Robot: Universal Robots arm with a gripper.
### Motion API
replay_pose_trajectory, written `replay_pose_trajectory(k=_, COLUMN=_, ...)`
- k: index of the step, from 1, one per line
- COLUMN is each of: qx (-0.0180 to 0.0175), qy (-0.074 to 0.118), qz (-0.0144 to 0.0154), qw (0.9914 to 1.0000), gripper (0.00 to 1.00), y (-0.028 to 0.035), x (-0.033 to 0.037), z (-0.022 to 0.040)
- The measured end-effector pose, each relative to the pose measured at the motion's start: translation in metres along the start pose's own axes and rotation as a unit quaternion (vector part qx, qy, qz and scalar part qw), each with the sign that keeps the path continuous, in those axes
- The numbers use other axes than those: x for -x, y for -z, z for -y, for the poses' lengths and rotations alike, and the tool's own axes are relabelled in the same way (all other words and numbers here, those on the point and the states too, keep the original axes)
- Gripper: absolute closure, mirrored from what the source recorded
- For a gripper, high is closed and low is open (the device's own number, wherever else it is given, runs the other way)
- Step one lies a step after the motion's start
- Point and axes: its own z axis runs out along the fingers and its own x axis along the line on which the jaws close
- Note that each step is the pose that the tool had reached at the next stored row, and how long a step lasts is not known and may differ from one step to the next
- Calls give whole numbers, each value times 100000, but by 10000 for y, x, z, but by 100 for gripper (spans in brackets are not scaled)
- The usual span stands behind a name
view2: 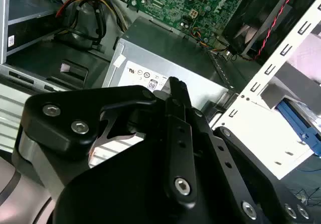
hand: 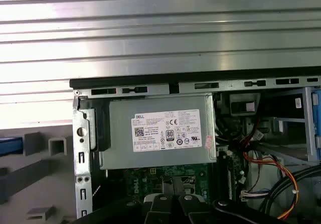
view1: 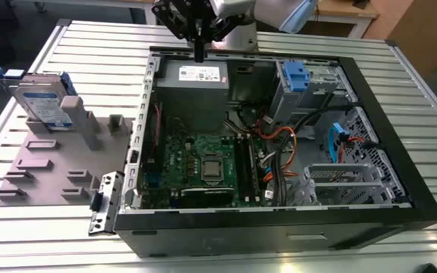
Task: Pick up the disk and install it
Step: 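Reach for the disk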
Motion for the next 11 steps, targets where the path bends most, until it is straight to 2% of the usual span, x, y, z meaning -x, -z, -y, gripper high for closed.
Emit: replay_pose_trajectory(k=11, qx=-3, qy=-1, qz=-1, qw=100000, gripper=89, y=0, x=0, z=0)
